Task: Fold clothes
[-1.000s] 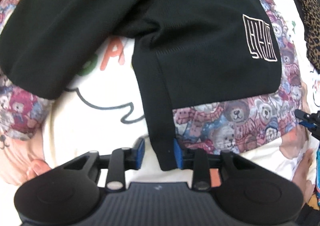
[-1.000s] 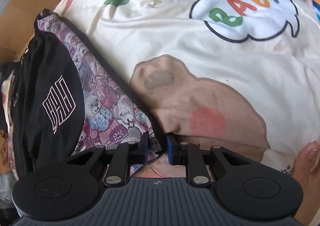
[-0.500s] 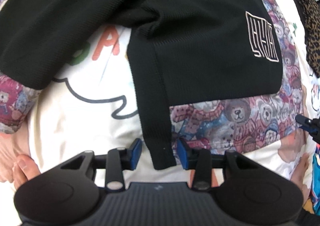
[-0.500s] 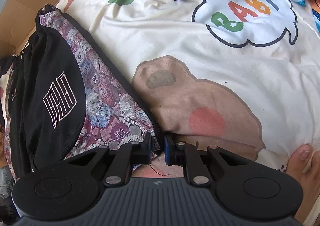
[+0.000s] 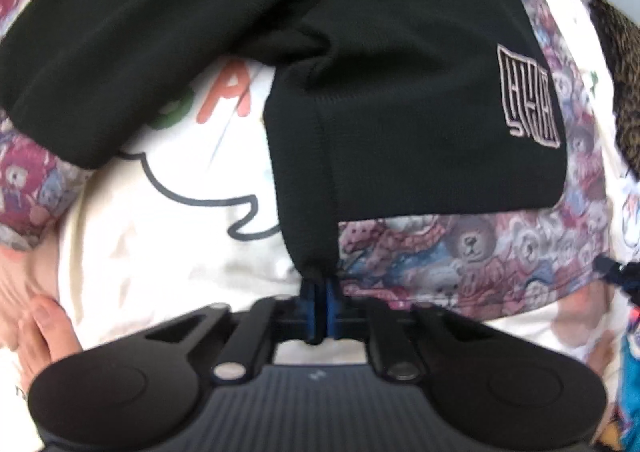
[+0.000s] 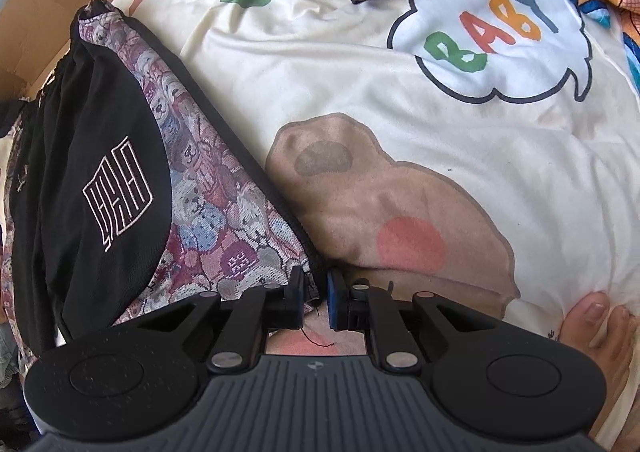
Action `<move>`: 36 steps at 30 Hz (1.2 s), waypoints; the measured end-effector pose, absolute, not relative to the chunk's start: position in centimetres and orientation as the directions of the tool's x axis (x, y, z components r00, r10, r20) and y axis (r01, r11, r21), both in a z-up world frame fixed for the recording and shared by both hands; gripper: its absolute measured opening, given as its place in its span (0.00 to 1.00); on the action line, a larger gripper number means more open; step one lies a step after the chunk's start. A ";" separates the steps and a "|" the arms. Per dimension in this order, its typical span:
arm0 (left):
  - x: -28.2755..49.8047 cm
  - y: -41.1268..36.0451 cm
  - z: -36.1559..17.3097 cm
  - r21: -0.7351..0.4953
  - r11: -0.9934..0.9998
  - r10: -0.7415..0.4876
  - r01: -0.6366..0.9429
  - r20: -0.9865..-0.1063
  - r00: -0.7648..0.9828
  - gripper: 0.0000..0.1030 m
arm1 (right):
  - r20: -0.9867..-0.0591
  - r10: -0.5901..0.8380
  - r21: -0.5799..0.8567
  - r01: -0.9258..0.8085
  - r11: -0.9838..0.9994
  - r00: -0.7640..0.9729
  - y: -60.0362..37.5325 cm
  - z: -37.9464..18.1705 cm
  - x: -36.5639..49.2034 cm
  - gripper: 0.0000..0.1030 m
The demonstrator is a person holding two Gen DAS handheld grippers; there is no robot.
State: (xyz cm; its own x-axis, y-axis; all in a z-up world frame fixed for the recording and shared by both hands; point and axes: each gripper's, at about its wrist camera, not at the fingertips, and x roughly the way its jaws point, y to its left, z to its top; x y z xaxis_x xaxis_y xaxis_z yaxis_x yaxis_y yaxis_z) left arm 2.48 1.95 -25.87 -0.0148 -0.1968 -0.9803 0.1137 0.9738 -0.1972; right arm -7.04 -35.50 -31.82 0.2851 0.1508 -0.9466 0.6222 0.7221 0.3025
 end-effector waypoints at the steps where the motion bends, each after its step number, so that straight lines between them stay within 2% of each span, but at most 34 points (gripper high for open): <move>1: 2.4 1.7 -25.5 -0.198 0.974 -0.197 0.114 -0.980 -0.018 0.02 | -0.947 0.149 0.301 0.624 0.721 0.285 -35.5 -31.6 -7.0 0.09; 15: -1.3 -6.4 -19.9 -0.254 0.956 -0.249 0.147 -0.967 -0.055 0.02 | -0.957 0.073 0.243 0.639 0.729 0.281 -37.1 -28.8 -6.8 0.08; 26: -1.9 -6.3 -22.1 -0.291 0.946 -0.283 0.140 -0.956 -0.078 0.02 | -0.959 0.051 0.228 0.655 0.721 0.279 -38.0 -28.7 -7.0 0.08; 29: 0.8 -2.3 -24.9 -0.302 0.943 -0.293 0.139 -0.953 -0.083 0.02 | -0.960 0.042 0.222 0.659 0.719 0.277 -38.1 -28.6 -7.0 0.08; 36: 0.6 -2.0 -26.4 -0.333 0.934 -0.321 0.129 -0.941 -0.103 0.02 | -0.963 0.011 0.192 0.656 0.730 0.269 -38.3 -28.2 -7.0 0.08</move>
State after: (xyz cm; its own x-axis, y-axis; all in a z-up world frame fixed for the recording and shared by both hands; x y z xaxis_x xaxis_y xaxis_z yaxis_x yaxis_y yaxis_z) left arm 0.58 -2.04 -26.44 -0.1026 -0.3213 -0.9414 0.1290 0.9341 -0.3329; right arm -7.03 -38.32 -28.17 0.2692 0.0110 -0.9630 0.6559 0.7302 0.1916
